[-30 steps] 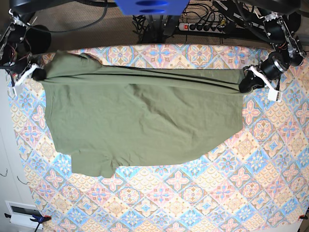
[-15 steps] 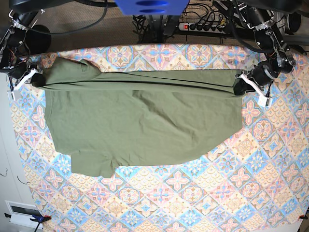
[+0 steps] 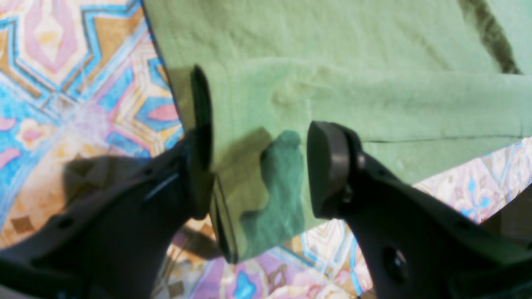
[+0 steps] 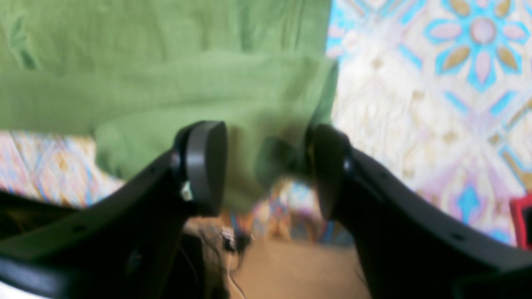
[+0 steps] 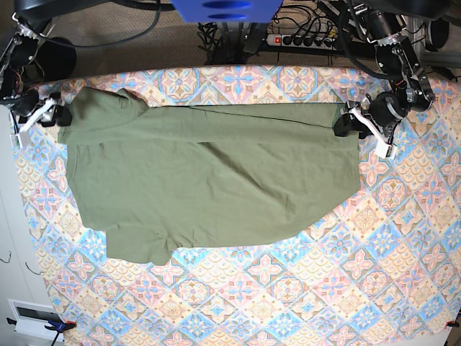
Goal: Layout the t-shirt on the table in an organized manner, then fold the t-shirt properly
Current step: 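Lower the held edge with both grippers onto the shirt body, then hold the folded edge with both grippers, pressing it down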
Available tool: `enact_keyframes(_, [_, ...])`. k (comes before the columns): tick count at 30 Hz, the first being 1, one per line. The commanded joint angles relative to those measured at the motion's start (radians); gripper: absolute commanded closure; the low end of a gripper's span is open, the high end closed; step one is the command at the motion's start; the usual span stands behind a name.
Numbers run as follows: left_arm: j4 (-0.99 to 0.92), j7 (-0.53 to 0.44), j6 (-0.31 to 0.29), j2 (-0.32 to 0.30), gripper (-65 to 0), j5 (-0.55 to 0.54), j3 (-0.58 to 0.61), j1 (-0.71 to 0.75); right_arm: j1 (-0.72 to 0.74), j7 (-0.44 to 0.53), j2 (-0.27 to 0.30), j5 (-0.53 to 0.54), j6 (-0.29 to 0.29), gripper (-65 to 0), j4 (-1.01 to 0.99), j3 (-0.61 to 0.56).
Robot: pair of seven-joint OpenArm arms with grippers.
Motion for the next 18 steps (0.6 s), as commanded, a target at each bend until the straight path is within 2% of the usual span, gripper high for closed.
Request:
enact_keyframes(1, [0.024, -0.012, -0.005, -0.014, -33.1, -0.017, -0.004, 0.004, -0.013, 0.012, 0.025, 0.019, 0.003, -33.2, 0.039, 0.008])
enact_keyframes(6, [0.025, -0.011, -0.005, -0.028, -30.3, -0.020, -0.004, 0.013, -0.114, 0.017, 0.022, 0.019, 0.003, -33.1, 0.090, 0.007])
enact_keyframes(14, [0.024, -0.012, -0.005, -0.069, -29.9, -0.116, -0.004, 0.040, -0.123, 0.046, -0.055, 0.014, 0.003, -32.9, 0.084, -0.077])
enact_keyframes(18, [0.024, -0.011, -0.005, -0.071, -29.9, -0.116, -0.004, 0.040, -0.122, 0.097, -0.059, 0.014, 0.003, -32.9, 0.065, -0.146])
